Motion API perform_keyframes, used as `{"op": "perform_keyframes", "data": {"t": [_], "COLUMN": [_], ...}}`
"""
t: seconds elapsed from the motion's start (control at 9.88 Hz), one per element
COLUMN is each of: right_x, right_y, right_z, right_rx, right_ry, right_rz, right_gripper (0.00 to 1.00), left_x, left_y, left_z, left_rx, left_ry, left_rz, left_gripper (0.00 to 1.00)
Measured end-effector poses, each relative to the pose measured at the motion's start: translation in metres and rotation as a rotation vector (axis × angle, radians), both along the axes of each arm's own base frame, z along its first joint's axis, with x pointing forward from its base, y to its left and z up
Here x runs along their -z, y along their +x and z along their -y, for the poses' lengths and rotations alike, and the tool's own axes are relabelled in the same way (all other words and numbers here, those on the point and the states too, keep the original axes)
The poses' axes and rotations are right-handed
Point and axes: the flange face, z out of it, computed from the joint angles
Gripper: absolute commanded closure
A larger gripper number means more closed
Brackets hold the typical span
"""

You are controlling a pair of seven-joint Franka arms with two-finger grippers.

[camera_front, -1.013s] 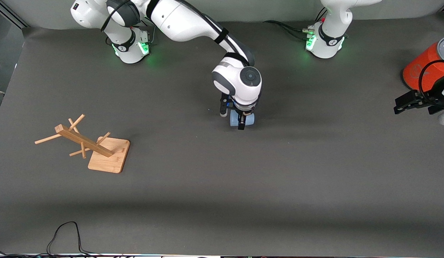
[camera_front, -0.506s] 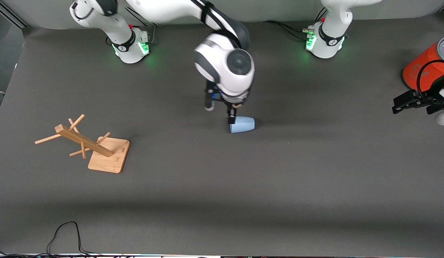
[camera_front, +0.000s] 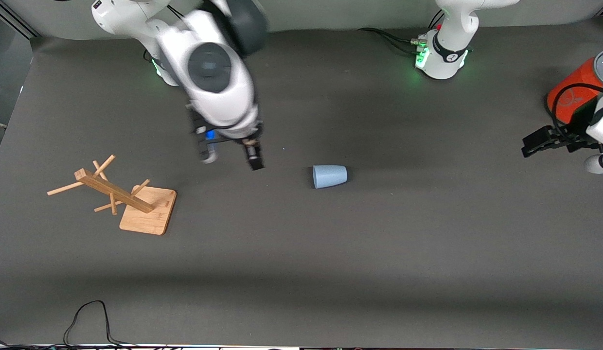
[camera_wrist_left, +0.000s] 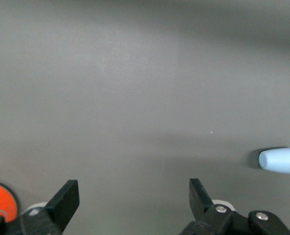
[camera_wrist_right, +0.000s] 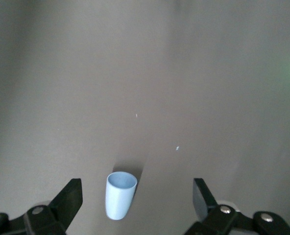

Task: Rotate and upright cup with both arms
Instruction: 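Open and withdraw the right gripper while the left gripper reaches the cup, then grasp the blue cup lying on its side with the left gripper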

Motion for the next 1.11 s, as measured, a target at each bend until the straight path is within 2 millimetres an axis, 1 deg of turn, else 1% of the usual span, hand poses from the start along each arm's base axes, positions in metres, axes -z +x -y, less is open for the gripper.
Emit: {"op": "perform_keyframes", "data": {"t": [0.1,0.2,0.3,0.51,0.71,0.81,0.91,1.01,1.11], "right_x": [-0.023,-0.043,-0.06,-0.082,-0.089,-0.088,-0.087,-0.085,-0.084], "right_y": [0.008,0.013,0.012,0.004,0.002,0.003,0.004,0.003,0.003], "right_z": [0.046,0.095,0.142,0.219,0.291,0.328,0.364,0.391,0.406], "right_rx": [-0.09,-0.188,-0.295,-0.47,-0.636,-0.724,-0.806,-0.884,-0.968], "right_ry": [0.031,0.065,0.095,0.136,0.165,0.178,0.188,0.188,0.173], "right_rz": [0.007,0.021,0.036,0.061,0.081,0.089,0.097,0.101,0.097], "right_gripper": [0.0,0.0,0.0,0.0,0.0,0.0,0.0,0.0,0.0], "left_x": [0.007,0.022,0.04,0.076,0.111,0.128,0.151,0.181,0.216], "left_y": [0.0,0.002,0.004,-0.001,-0.012,-0.016,-0.022,-0.033,-0.048], "left_z": [0.025,0.057,0.092,0.161,0.225,0.257,0.293,0.33,0.366], "left_rx": [-0.027,-0.047,-0.059,-0.069,-0.115,-0.143,-0.158,-0.17,-0.18], "left_ry": [0.007,0.028,0.047,0.105,0.178,0.211,0.262,0.319,0.374], "left_rz": [-0.017,-0.041,-0.06,-0.09,-0.098,-0.089,-0.071,-0.057,-0.049], "left_gripper": [0.0,0.0,0.0,0.0,0.0,0.0,0.0,0.0,0.0]}}
